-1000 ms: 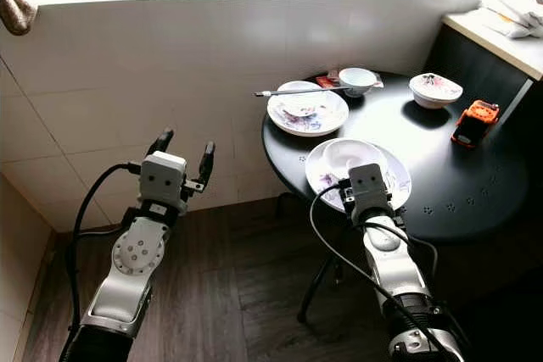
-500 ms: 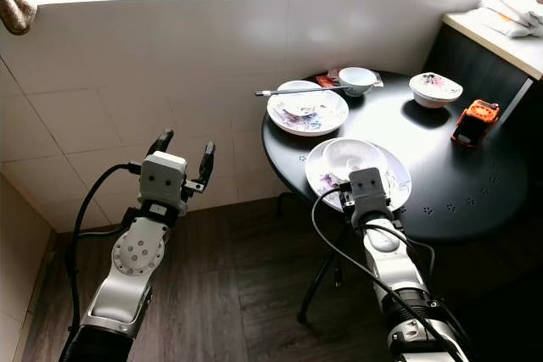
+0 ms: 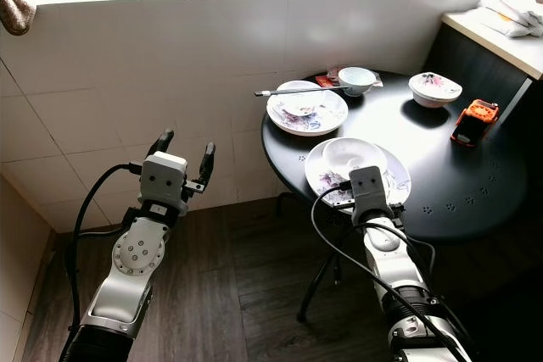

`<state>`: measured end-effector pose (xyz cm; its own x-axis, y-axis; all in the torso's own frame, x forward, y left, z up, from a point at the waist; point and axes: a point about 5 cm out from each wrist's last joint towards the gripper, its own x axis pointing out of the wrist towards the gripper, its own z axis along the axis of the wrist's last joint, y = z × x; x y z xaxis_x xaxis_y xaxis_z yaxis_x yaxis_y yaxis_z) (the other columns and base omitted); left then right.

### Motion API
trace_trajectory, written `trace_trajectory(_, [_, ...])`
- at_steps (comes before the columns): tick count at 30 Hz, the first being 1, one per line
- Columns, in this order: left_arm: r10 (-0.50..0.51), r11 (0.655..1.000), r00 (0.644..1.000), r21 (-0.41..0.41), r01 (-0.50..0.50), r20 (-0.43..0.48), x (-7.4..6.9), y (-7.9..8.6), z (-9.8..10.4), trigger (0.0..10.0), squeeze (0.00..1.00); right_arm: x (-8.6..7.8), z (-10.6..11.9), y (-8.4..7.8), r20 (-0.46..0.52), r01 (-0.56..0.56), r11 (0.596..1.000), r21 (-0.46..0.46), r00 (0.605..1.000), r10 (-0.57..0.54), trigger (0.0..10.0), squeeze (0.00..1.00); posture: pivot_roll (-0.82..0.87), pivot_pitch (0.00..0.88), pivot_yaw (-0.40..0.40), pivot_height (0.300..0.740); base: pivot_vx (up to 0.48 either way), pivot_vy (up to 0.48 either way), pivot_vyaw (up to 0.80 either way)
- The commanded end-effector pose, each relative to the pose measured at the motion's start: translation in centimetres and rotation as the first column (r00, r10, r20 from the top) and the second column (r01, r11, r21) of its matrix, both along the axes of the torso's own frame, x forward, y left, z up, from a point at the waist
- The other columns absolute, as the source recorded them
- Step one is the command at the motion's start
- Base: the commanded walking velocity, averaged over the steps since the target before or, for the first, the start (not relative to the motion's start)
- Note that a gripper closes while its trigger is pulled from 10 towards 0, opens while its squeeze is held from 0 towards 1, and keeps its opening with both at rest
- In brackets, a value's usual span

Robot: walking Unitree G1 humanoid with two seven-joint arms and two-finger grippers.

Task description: Kitchen organization

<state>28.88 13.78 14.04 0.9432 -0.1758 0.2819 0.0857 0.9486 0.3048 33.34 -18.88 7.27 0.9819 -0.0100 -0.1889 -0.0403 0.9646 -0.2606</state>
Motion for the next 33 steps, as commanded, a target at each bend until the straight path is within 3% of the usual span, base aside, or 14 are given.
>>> trace_trajectory(1, [-0.003,1.0,1.0,0.002,0.003,-0.016,0.0,-0.2,-0.2,10.0,0.0,0.1,0.2,-0.2,0.014,0.006,1.0,-0.013,1.0,-0.005,2.5,0.0,0.08,0.0,-0.054,0.74,0.0,0.0,0.0])
trace_trajectory(5, [-0.003,1.0,1.0,0.002,0.003,-0.016,0.0,-0.2,-0.2,10.0,0.0,0.1,0.4,-0.1,0.032,0.0,1.0,-0.03,0.999,0.001,1.8,0.0,0.08,0.0,-0.055,0.74,0.0,0.0,0.0])
trace_trajectory(7, [-0.003,1.0,1.0,0.003,0.003,-0.017,0.0,-0.2,-0.2,10.0,0.0,0.1,0.5,0.0,0.051,-0.006,0.999,-0.051,0.999,0.009,0.4,0.0,0.08,0.0,-0.055,0.74,0.0,0.0,0.0])
trace_trajectory(11, [-0.003,1.0,1.0,0.004,0.003,-0.018,0.0,-0.2,-0.2,10.0,0.0,0.1,0.6,0.1,0.063,-0.009,0.998,-0.066,0.998,0.013,0.4,0.0,0.08,0.0,-0.055,0.74,0.0,0.0,0.0])
trace_trajectory(15, [-0.002,1.0,1.0,0.006,0.002,-0.02,-0.1,-0.1,-0.3,10.0,0.0,-0.2,2.3,0.8,0.224,0.004,0.979,-0.205,0.974,0.043,0.0,0.0,0.08,0.0,-0.054,0.74,0.0,0.0,0.0])
trace_trajectory(18, [-0.004,1.0,1.0,0.005,0.004,-0.02,-0.1,-0.1,-0.3,10.0,0.0,-0.3,2.5,1.4,0.245,-0.006,0.974,-0.226,0.968,0.063,0.0,0.0,0.08,0.0,-0.052,0.74,0.0,0.0,0.0])
trace_trajectory(19, [-0.005,1.0,1.0,0.005,0.005,-0.02,-0.1,-0.1,-0.3,10.0,0.0,-0.3,2.4,1.4,0.242,-0.006,0.973,-0.229,0.968,0.062,3.9,0.0,0.08,0.0,-0.051,0.74,0.0,0.0,0.0])
trace_trajectory(20, [-0.005,1.0,1.0,0.005,0.005,-0.02,-0.1,-0.1,-0.3,10.0,0.0,-0.3,2.4,1.4,0.242,-0.006,0.973,-0.229,0.968,0.062,3.9,0.0,0.08,0.0,-0.051,0.74,0.0,0.0,0.0])
trace_trajectory(21, [-0.005,1.0,1.0,0.005,0.005,-0.02,-0.1,-0.1,-0.3,10.0,0.0,-0.2,2.4,1.5,0.232,-0.005,0.973,-0.23,0.971,0.06,10.0,0.0,0.08,0.0,-0.051,0.74,0.0,0.0,0.0])
trace_trajectory(23, [-0.005,1.0,1.0,0.005,0.006,-0.02,-0.1,-0.1,-0.3,10.0,0.0,-0.2,2.6,1.6,0.254,-0.008,0.98,-0.201,0.965,0.06,10.0,0.0,0.08,0.0,-0.051,0.74,0.0,0.0,0.0])
trace_trajectory(24, [-0.005,1.0,1.0,0.005,0.005,-0.02,-0.1,-0.1,-0.3,10.0,0.0,-0.2,2.9,1.5,0.277,-0.002,0.985,-0.17,0.96,0.05,10.0,0.74,0.08,0.0,-0.051,0.74,0.0,0.0,0.0])
trace_trajectory(25, [-0.005,1.0,1.0,0.005,0.005,-0.02,-0.1,-0.1,-0.3,10.0,0.0,-0.3,3.1,1.4,0.293,0.002,0.989,-0.15,0.955,0.042,10.0,0.74,0.08,0.0,-0.051,0.74,0.0,0.0,0.0])
trace_trajectory(26, [-0.004,1.0,1.0,0.006,0.005,-0.02,-0.1,-0.1,-0.3,10.0,0.0,-0.3,3.2,1.6,0.295,-0.018,0.989,-0.15,0.953,0.062,10.0,1.0,0.08,0.0,-0.053,0.74,0.0,0.0,0.0])
trace_trajectory(33, [-0.007,1.0,1.0,0.007,0.007,-0.02,-0.1,-0.1,-0.3,10.0,0.0,0.8,3.0,2.1,0.234,-0.061,0.968,-0.243,0.965,0.119,10.0,1.0,0.08,0.0,-0.052,0.74,0.0,0.0,0.0])
